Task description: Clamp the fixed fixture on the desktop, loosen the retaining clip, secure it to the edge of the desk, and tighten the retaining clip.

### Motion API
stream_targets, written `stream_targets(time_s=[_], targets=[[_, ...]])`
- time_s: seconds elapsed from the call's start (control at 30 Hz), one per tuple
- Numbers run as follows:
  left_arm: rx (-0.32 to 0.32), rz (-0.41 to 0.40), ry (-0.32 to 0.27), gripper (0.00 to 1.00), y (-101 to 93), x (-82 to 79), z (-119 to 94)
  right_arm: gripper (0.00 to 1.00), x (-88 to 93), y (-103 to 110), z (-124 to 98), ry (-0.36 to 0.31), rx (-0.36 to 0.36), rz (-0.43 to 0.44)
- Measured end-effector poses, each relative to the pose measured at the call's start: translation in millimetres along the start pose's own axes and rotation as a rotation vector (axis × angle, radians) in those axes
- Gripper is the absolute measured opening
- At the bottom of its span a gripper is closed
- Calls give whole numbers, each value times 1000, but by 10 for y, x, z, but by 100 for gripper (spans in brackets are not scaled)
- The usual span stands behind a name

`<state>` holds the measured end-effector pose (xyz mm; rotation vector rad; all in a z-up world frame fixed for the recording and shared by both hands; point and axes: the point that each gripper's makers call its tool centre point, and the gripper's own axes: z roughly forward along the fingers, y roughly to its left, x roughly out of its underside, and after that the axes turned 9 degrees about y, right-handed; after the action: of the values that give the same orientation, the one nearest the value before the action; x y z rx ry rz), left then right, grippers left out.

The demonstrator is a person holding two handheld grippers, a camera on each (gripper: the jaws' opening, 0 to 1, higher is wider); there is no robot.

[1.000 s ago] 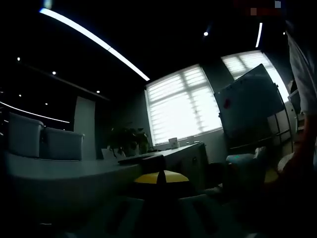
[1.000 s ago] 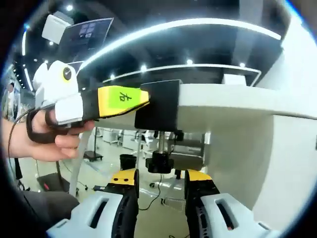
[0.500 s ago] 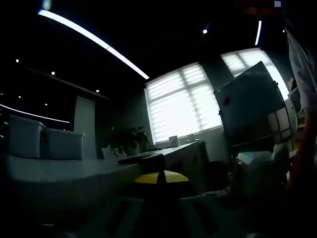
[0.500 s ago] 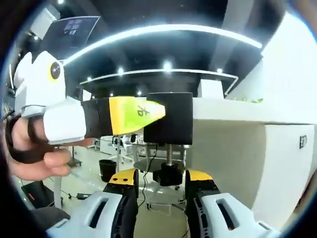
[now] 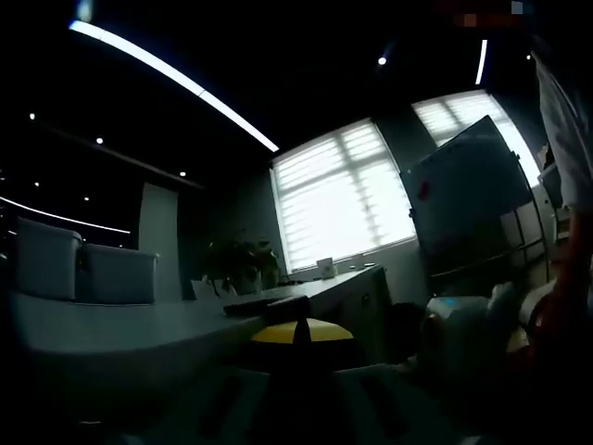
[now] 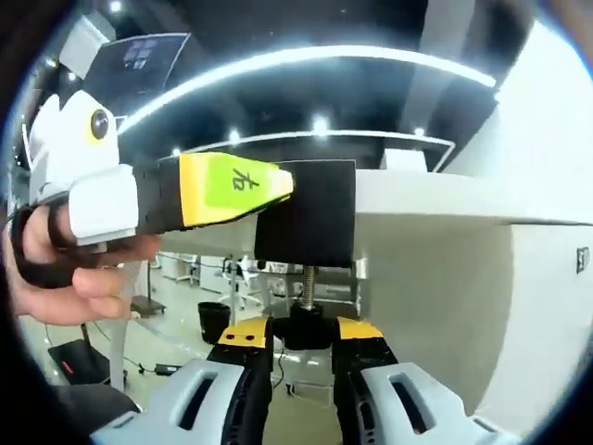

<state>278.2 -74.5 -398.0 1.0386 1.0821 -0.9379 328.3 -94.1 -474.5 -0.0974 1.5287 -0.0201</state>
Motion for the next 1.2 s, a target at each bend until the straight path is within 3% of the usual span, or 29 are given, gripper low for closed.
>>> stream_targets(time_s=[0.2,0.4,0.63,0.77,0.9,0.93,0.97,1.07,1.13,1.2], targets=[[5,5,7,1,-2,8,7,23,11,-25,-4,1,-160,-77],[5,7,8,1,4,13,11,23,28,7,23,0,-311,-99],[6,5,5,1,9,14,10,24,53,5,64,26,-376,-93],[6,5,5,1,9,14,9,25,52,27,10,18,-320,-44],[6,3,3,1,10,11,7,29,60,-28,-56,0,-175,11],[5,3,3,1,11,11,7,31,71,-3,-91,7,-136,3],[4,2,2,1,11,10,6,31,106,-45,-101,35,-45,-85],[-1,5,2,1,11,10,7,32,104,-24,-123,50,92,-187],[-3,8,6,1,12,12,12,33,58,52,-126,31,108,-172],[-4,9,7,1,14,13,14,34,24,1,-144,32,178,-177]])
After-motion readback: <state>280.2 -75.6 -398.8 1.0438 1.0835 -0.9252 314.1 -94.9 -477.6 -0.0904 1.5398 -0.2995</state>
